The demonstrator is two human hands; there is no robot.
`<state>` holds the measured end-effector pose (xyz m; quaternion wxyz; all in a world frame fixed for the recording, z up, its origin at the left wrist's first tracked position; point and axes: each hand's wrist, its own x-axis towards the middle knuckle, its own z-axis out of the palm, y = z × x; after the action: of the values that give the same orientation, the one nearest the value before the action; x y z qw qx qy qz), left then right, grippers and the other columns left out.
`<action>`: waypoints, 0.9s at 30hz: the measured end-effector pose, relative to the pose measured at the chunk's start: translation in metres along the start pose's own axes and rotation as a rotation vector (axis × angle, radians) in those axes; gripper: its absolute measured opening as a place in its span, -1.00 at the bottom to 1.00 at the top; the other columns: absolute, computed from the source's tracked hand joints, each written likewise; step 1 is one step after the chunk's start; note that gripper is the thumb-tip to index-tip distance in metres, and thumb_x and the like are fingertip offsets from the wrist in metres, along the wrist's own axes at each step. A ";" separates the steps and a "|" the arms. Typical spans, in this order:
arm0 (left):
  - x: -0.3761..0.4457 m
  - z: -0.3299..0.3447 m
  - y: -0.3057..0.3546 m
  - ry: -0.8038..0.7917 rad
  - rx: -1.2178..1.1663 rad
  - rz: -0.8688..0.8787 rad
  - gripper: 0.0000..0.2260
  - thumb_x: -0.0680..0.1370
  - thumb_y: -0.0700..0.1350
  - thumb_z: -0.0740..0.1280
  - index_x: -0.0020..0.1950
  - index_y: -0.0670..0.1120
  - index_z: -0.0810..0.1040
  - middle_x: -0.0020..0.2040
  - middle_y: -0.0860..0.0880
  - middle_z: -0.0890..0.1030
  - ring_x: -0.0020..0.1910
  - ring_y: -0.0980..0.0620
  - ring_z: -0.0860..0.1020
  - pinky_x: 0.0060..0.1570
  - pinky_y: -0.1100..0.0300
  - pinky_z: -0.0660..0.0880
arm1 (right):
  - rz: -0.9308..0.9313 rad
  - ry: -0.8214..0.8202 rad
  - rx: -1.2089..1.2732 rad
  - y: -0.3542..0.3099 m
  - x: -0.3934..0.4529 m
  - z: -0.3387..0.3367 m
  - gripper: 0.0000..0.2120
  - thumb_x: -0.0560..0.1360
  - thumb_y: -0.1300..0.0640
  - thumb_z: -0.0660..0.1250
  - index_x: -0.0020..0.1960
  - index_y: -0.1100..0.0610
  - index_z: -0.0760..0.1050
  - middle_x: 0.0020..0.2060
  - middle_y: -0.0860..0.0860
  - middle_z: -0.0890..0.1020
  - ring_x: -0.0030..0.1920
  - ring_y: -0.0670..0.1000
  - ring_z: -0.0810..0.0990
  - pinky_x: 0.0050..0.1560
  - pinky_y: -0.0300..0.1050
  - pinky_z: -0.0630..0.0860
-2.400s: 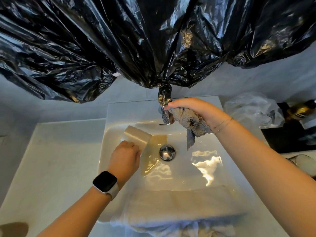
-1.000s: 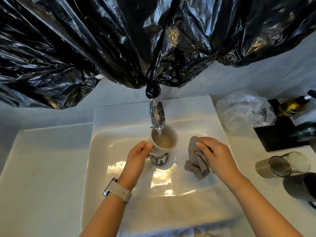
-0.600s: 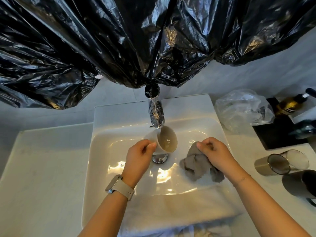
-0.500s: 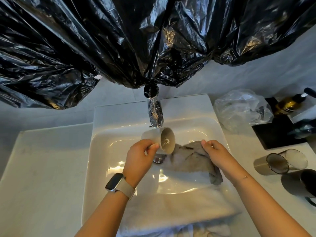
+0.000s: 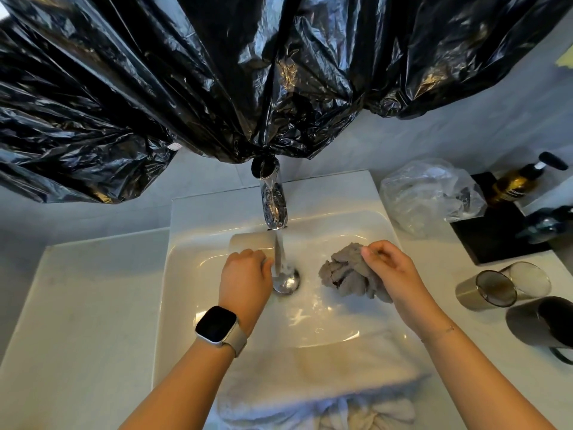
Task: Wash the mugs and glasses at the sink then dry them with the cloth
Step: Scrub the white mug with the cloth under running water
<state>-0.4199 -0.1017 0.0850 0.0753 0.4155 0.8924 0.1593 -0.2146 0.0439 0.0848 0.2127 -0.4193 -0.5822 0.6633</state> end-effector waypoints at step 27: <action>0.021 -0.013 -0.014 -0.342 -1.018 -0.278 -0.75 0.62 -0.19 0.27 -0.26 -0.18 0.50 -0.31 0.00 0.47 -0.25 0.09 0.39 -0.08 0.17 0.33 | -0.101 -0.537 -0.320 -0.014 0.024 0.063 -0.83 0.55 0.15 0.37 0.00 -0.11 0.45 0.05 -0.26 0.64 0.10 -0.34 0.55 -0.01 -0.41 0.48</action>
<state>-0.4475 -0.0972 0.0926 0.4307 0.2248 0.7241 0.4895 -0.2818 0.0283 0.0892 0.0155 -0.2281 -0.7346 0.6388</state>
